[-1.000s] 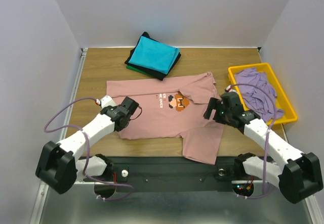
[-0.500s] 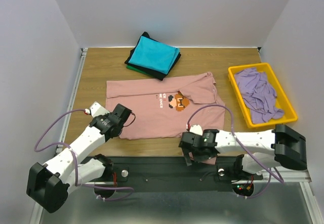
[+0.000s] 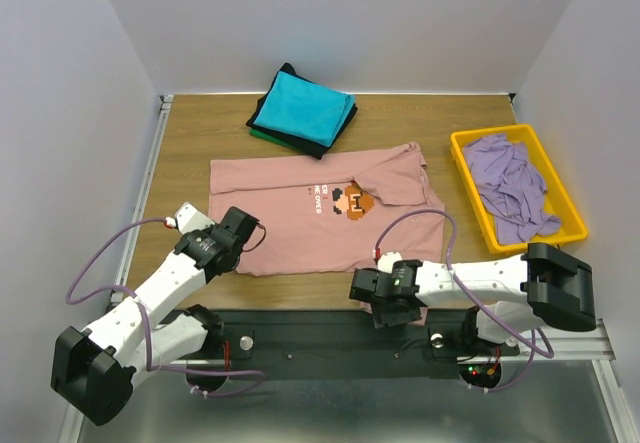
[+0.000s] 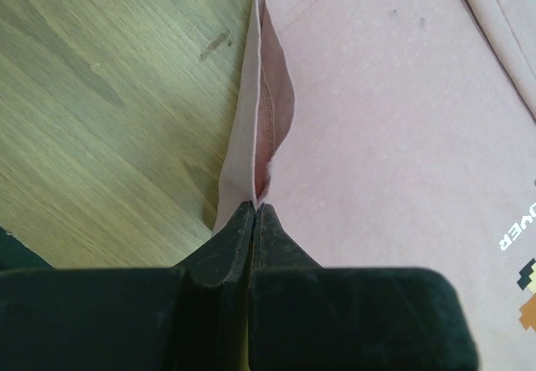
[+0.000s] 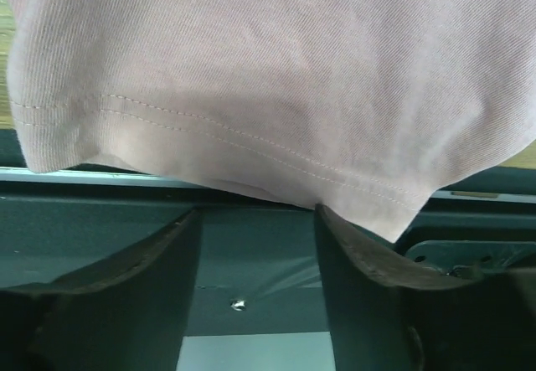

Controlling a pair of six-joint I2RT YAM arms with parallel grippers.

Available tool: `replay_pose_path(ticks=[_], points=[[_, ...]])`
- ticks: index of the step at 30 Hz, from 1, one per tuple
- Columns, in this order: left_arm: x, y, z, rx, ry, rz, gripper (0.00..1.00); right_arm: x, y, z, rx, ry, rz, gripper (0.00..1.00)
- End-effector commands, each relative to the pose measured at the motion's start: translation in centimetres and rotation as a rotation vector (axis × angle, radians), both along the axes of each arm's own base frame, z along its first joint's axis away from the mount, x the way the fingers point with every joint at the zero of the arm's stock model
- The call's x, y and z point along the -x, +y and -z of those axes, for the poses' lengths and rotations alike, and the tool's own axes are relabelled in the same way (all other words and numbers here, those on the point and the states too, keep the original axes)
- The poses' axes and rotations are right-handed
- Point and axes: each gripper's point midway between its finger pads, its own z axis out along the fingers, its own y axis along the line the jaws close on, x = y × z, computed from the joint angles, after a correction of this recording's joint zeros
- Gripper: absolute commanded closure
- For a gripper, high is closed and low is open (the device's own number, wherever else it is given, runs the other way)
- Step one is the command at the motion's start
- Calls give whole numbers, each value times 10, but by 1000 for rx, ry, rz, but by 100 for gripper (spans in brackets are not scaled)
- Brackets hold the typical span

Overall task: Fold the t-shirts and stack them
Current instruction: Fold the tshirt

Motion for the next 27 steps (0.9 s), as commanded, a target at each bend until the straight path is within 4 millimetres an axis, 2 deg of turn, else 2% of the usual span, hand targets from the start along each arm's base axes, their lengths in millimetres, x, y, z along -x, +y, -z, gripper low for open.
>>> replay_pose_path(ticks=[1,2,3,4,5,10,12,17,18,20,23,26,27], points=[[3,12,-1,-31,-22,-42,100,-16,-37,18,151,-114,45,43],[2,13,-2,-31,-26,-44,100,-17,-37,18,154,-121,47,48],[4,13,-2,-32,-22,-45,100,-19,-36,18,153,-133,51,60],[4,13,-3,-33,-24,-48,100,-21,-34,16,143,-143,50,64],[3,14,-3,-30,-29,-51,100,-25,-31,13,127,-161,51,74],[3,15,-4,-35,-31,-54,100,-37,-35,7,130,-201,46,74],[3,15,-4,-34,-32,-56,100,-41,-40,8,148,-203,55,67],[3,14,-6,-33,-33,-56,100,-44,-42,14,190,-196,43,59],[3,14,-7,-32,-36,-56,100,-45,-39,14,186,-199,42,52],[2,15,-7,-36,-37,-56,100,-48,-38,14,195,-209,40,52],[2,15,-8,-36,-41,-57,100,-55,-34,14,196,-244,44,57],[2,15,-8,-37,-42,-54,100,-62,-27,11,175,-276,41,69],[2,15,-8,-38,-41,-53,100,-66,-25,8,160,-297,37,77]])
